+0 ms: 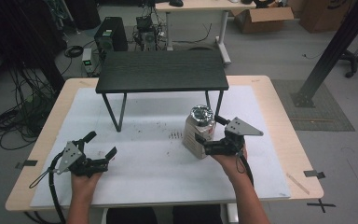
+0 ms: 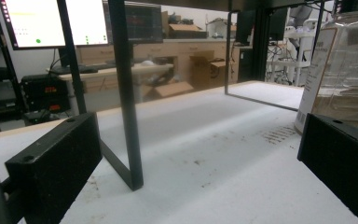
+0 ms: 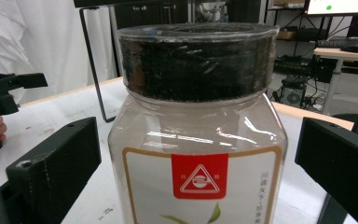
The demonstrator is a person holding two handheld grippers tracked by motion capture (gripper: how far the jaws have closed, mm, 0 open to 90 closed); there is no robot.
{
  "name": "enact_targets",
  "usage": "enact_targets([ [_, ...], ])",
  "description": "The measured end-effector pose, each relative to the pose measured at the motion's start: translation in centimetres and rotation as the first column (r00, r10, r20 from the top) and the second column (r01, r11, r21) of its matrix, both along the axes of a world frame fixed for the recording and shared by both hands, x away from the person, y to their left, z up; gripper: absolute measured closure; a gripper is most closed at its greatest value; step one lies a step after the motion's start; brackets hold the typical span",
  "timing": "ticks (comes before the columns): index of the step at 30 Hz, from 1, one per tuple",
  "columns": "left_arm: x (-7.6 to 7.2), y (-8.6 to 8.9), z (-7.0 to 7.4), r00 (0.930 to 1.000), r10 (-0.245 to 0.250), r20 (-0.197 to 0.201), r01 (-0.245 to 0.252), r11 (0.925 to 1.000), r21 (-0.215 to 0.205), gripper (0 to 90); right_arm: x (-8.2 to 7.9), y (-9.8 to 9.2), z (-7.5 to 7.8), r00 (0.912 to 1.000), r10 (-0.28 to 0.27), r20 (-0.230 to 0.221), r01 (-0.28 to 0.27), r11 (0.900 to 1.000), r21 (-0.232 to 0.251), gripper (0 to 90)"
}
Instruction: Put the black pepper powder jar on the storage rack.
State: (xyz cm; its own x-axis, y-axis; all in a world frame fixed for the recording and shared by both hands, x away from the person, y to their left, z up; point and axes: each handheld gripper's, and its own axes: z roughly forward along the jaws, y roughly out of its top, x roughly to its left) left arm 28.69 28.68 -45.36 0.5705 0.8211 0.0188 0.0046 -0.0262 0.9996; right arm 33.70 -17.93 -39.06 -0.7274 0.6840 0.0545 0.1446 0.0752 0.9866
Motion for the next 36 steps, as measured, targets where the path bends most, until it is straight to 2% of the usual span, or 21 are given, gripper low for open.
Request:
enact_targets([
  [11, 0.0, 0.0, 0.0, 1.0, 0.0, 0.001, 0.0, 1.0, -0.001, 0.2, 0.5, 1.1, -0.1, 0.9996, -0.016, -0.025, 0.017, 1.0, 0.003, 0.0],
  [28, 0.0, 0.0, 0.0, 1.0, 0.0, 0.004, 0.0, 1.0, -0.001, 0.2, 1.3, 2.3, -0.4, 0.998, -0.049, -0.039, 0.049, 0.999, 0.003, 0.0],
  [36, 0.0, 0.0, 0.0, 1.0, 0.001, 0.003, -0.001, 1.0, -0.002, 0.2, 1.4, 2.4, -0.5, 0.9973, -0.06, -0.043, 0.06, 0.998, -0.001, 7.0],
])
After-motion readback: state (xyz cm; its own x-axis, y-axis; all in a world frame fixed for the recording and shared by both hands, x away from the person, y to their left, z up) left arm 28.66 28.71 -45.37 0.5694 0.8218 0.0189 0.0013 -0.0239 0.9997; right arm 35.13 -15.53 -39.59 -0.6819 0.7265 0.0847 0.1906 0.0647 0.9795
